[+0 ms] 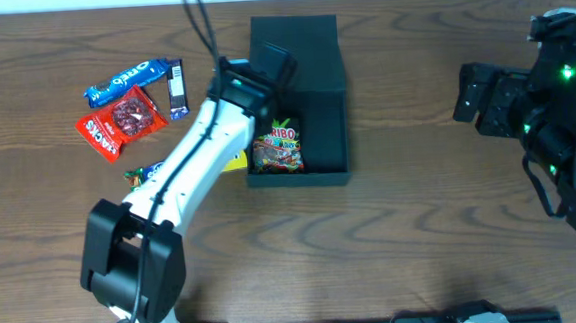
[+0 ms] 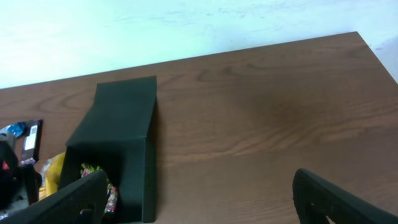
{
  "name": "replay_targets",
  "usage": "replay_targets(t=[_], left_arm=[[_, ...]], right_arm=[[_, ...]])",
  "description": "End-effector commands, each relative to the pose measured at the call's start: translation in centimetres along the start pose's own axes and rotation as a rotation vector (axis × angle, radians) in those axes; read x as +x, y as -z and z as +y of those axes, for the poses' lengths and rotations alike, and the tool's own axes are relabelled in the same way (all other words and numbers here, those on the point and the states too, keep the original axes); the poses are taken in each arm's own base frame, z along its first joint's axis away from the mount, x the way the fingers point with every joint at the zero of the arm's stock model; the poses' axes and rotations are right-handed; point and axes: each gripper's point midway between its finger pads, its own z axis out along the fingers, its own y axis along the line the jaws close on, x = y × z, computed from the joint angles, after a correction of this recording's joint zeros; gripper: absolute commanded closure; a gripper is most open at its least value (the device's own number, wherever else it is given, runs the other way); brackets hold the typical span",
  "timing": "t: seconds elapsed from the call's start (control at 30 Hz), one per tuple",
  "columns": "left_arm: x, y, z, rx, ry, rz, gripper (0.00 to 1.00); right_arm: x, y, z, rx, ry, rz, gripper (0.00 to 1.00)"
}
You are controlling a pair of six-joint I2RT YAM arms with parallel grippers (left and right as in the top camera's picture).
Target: Pack container
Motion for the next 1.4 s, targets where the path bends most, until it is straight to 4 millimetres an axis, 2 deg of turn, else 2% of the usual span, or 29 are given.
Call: replay_targets(t=[0.0, 0.1, 0.33, 0.67, 0.87, 1.2, 1.37], left_arm=[[-0.7, 0.1, 0.8, 0.057, 0.029, 0.023, 0.44], [-1.1, -0.7, 1.5, 0.064, 0.012, 0.024, 0.38], [0.3, -2.5, 0.5, 0.151, -0.008, 0.075, 0.2], [2.2, -4.9, 1.1, 0.134, -0.005, 0.101, 0.21], [2.5, -5.9, 1.6, 0.125, 0.007, 0.117, 0.2], [2.1, -7.9, 1.0, 0.189, -0.031, 0.133, 0.19], [3.2, -9.7, 1.2, 0.197, -0.02, 0.196, 0.23]], right_arm=[[-0.3, 0.4, -0.5, 0.013, 0.001, -0.017, 0.05], [-0.4, 0.4, -0.5, 0.013, 0.0, -0.019, 0.05], [-0.4, 0.4, -0.5, 0.013, 0.0, -0.02, 0.04], [-0.4, 0.5, -0.4, 0.012, -0.001, -0.022, 0.04], [-0.6, 0.5, -0.4, 0.01, -0.003, -0.029, 0.04], [-1.0, 0.5, -0.2, -0.001, -0.014, -0.045, 0.04], [-1.4, 0.5, 0.0, -0.007, -0.017, -0.058, 0.05]])
